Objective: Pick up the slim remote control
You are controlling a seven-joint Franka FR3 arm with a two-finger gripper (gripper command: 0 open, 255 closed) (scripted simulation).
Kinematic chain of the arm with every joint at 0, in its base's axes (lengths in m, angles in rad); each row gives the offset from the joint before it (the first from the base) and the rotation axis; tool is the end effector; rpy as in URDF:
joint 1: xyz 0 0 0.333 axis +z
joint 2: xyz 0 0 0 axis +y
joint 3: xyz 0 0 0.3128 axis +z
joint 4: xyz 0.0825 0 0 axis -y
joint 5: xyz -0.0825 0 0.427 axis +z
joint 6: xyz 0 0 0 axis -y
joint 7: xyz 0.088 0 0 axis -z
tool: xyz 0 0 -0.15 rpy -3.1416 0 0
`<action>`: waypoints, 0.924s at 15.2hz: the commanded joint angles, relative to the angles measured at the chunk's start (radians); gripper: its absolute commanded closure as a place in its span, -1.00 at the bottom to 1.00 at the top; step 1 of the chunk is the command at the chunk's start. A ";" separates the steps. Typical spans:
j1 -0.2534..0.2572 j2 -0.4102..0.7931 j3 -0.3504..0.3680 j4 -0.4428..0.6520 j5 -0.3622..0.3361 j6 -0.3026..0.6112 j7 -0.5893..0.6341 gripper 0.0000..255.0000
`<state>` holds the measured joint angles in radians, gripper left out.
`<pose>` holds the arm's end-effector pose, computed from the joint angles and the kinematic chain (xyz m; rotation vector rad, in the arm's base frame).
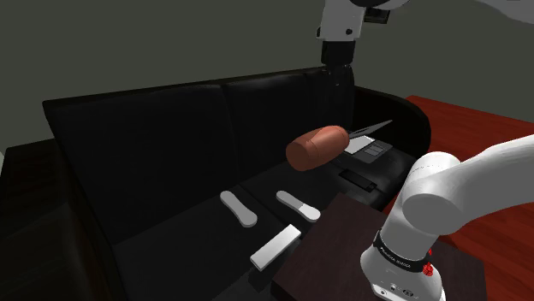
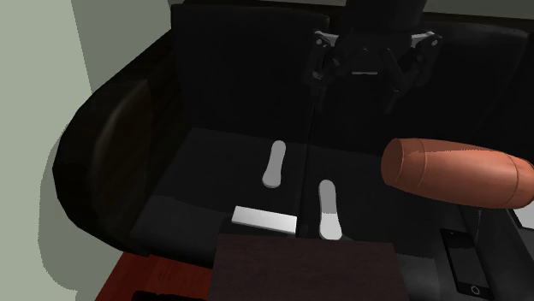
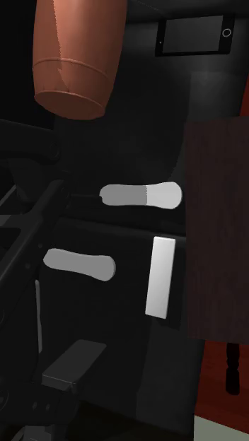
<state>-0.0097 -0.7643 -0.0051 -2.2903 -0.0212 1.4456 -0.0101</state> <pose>0.3415 -0.0088 0.5609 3.1224 -0.0077 -0.1259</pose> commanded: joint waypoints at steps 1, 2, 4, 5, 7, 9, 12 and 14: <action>0.000 0.000 0.000 0.000 0.000 0.000 0.000 -1.00; 0.001 0.007 0.004 -0.026 0.004 0.036 0.007 -1.00; 0.004 0.027 0.013 -0.075 0.012 0.110 0.020 -1.00; 0.005 0.039 0.017 -0.097 0.016 0.147 0.026 -1.00; 0.008 0.068 0.026 -0.138 0.023 0.222 0.039 -1.00; 0.012 0.103 0.034 -0.173 0.030 0.298 0.051 -1.00; 0.017 0.169 0.048 -0.215 0.039 0.415 0.070 -1.00; 0.020 0.222 0.057 -0.236 0.044 0.493 0.082 -1.00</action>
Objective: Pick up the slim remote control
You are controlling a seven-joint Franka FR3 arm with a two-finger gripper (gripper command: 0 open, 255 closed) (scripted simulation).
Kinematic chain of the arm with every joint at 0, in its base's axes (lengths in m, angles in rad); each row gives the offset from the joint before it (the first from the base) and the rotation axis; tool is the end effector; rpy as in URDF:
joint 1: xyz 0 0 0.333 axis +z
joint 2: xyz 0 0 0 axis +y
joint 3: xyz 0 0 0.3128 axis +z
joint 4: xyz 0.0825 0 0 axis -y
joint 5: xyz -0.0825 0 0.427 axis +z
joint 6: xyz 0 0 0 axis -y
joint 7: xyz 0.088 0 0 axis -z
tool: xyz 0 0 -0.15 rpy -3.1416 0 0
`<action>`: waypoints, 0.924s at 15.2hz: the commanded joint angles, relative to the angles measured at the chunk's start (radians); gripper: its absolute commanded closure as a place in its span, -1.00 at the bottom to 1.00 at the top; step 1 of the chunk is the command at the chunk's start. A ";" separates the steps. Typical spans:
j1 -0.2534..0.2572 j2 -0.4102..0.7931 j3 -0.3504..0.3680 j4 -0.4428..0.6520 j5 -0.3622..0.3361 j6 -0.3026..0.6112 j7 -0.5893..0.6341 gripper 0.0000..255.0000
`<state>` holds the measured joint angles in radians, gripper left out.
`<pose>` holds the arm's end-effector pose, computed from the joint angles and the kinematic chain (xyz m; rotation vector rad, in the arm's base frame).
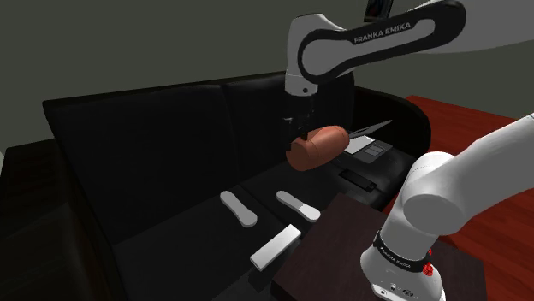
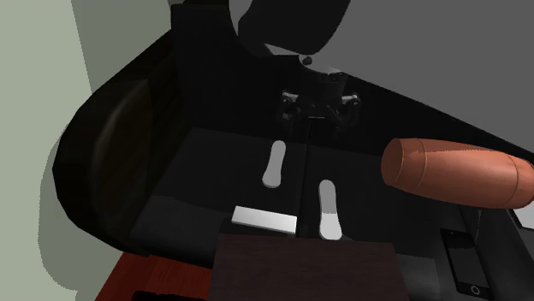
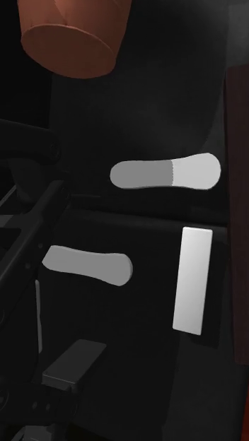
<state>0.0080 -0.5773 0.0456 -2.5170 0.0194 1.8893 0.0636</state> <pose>0.4062 0.0229 0.4086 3.1310 -0.0384 -0.0788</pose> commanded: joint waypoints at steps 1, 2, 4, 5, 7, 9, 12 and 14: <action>0.003 0.063 0.011 -0.017 0.005 0.088 0.014 -1.00; 0.004 0.093 0.015 -0.023 0.007 0.127 0.020 -1.00; 0.007 0.157 0.024 -0.031 0.010 0.205 0.033 -1.00; 0.008 0.191 0.029 -0.032 0.011 0.243 0.039 -1.00; 0.009 0.262 0.037 -0.030 0.011 0.318 0.052 -1.00; 0.010 0.338 0.046 -0.022 0.009 0.390 0.066 -1.00; 0.011 0.456 0.057 0.003 0.000 0.492 0.090 -1.00; 0.012 0.538 0.063 0.028 -0.011 0.554 0.108 -1.00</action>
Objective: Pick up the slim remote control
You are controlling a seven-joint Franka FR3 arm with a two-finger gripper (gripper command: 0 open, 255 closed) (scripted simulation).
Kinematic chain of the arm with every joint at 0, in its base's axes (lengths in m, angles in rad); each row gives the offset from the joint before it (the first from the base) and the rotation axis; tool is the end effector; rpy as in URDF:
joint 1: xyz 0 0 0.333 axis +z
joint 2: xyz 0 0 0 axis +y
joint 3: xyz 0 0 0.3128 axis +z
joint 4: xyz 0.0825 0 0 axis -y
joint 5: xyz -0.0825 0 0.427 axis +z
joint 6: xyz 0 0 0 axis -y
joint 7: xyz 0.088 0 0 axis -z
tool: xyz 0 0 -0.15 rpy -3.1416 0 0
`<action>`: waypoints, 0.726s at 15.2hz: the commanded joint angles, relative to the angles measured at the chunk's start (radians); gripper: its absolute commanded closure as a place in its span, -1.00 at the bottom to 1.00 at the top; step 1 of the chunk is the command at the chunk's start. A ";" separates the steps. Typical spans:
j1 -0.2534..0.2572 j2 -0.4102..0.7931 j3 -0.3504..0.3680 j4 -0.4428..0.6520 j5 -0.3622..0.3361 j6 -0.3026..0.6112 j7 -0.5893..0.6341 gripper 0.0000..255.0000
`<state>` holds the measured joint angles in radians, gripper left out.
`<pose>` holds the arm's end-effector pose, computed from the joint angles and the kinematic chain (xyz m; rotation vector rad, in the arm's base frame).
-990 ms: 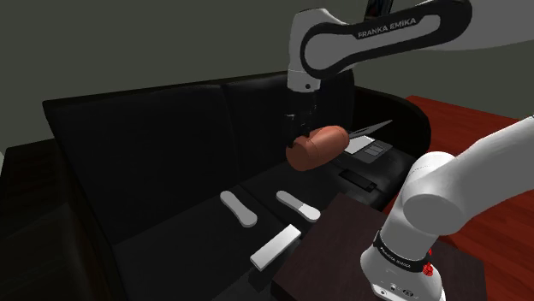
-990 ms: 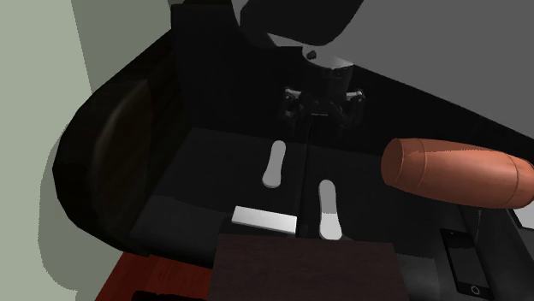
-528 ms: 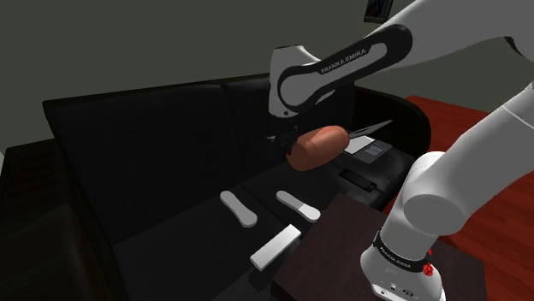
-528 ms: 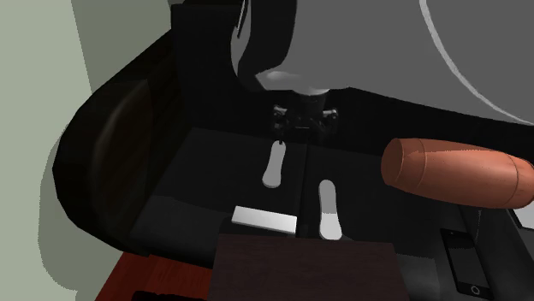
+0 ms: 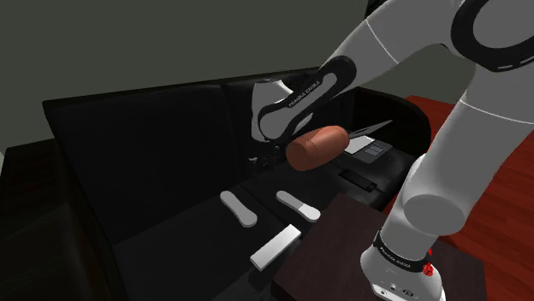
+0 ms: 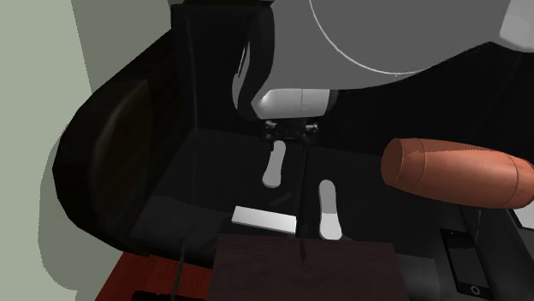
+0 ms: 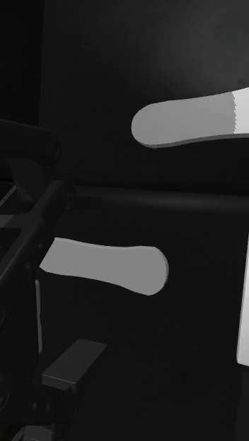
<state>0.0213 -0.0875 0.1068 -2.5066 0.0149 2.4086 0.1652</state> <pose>0.4816 0.0614 0.2349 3.1396 -0.0764 -0.0171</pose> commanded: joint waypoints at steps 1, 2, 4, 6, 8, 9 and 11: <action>0.000 0.089 0.004 0.032 -0.013 0.064 0.017 -1.00; 0.001 0.130 0.005 0.048 -0.020 0.092 0.027 -1.00; 0.005 0.213 0.005 0.084 -0.037 0.144 0.048 -1.00; 0.012 0.296 0.002 0.126 -0.054 0.190 0.069 -1.00; 0.022 0.378 -0.004 0.173 -0.071 0.230 0.089 -1.00; 0.028 0.419 -0.008 0.198 -0.078 0.248 0.099 -1.00; 0.040 0.500 -0.016 0.253 -0.091 0.279 0.116 -1.00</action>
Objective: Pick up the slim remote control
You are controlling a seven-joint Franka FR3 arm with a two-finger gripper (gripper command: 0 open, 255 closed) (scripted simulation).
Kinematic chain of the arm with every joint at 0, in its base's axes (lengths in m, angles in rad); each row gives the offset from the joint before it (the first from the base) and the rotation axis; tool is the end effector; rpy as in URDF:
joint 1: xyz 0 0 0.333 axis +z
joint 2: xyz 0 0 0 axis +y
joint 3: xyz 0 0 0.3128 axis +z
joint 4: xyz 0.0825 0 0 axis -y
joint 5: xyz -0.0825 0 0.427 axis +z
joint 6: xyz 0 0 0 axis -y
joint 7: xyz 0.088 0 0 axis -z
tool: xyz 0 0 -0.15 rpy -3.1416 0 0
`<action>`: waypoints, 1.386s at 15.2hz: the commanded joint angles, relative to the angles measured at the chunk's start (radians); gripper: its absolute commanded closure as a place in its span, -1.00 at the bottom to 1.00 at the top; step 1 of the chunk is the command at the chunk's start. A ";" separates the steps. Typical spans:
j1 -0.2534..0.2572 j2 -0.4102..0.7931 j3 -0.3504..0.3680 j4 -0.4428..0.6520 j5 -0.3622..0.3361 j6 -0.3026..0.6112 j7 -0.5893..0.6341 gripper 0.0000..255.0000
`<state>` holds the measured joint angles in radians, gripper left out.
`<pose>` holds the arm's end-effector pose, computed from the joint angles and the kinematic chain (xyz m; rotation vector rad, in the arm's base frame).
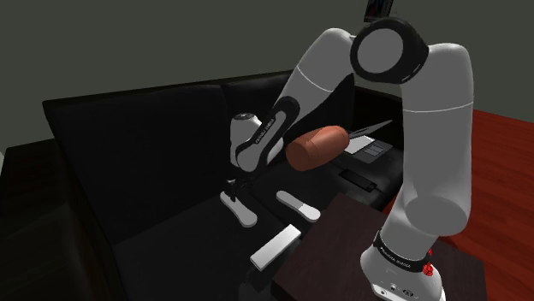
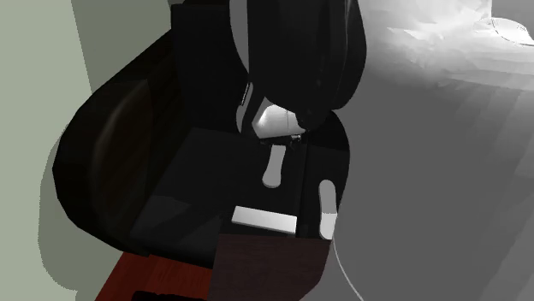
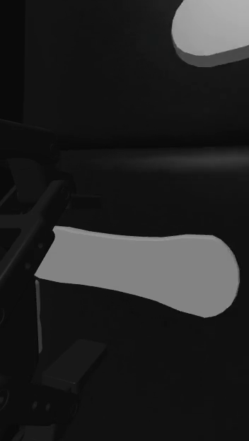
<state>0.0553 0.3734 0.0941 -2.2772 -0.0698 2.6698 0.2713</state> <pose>0.5493 0.0875 0.1092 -3.1333 0.1048 -0.0327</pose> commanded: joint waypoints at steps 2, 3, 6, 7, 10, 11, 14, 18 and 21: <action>0.019 0.119 -0.013 0.084 -0.016 0.044 0.024 -1.00; 0.020 0.124 -0.013 0.088 -0.016 0.045 0.024 -1.00; 0.024 0.163 -0.019 0.098 -0.022 0.074 0.028 -1.00; 0.026 0.176 -0.021 0.101 -0.023 0.083 0.029 -1.00; 0.031 0.223 -0.028 0.116 -0.029 0.116 0.034 -1.00; 0.031 0.223 -0.028 0.116 -0.029 0.116 0.034 -1.00; 0.031 0.223 -0.028 0.115 -0.029 0.117 0.034 1.00; 0.031 0.222 -0.028 0.115 -0.029 0.116 0.034 1.00; 0.031 0.222 -0.028 0.115 -0.029 0.117 0.033 1.00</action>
<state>0.0861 0.5946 0.0664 -2.1624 -0.0978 2.7860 0.3053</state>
